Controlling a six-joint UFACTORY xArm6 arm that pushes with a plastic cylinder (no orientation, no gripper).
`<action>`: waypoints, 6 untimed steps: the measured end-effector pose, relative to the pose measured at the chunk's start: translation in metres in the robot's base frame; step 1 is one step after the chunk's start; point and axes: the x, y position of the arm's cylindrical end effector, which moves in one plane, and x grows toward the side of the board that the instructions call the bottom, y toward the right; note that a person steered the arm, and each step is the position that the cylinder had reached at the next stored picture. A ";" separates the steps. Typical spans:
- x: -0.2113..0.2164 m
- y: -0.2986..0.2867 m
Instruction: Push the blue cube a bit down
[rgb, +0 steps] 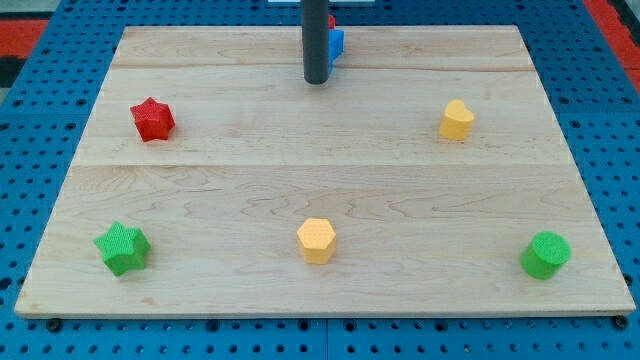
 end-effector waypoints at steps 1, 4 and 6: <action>-0.001 0.000; -0.050 -0.084; -0.059 -0.036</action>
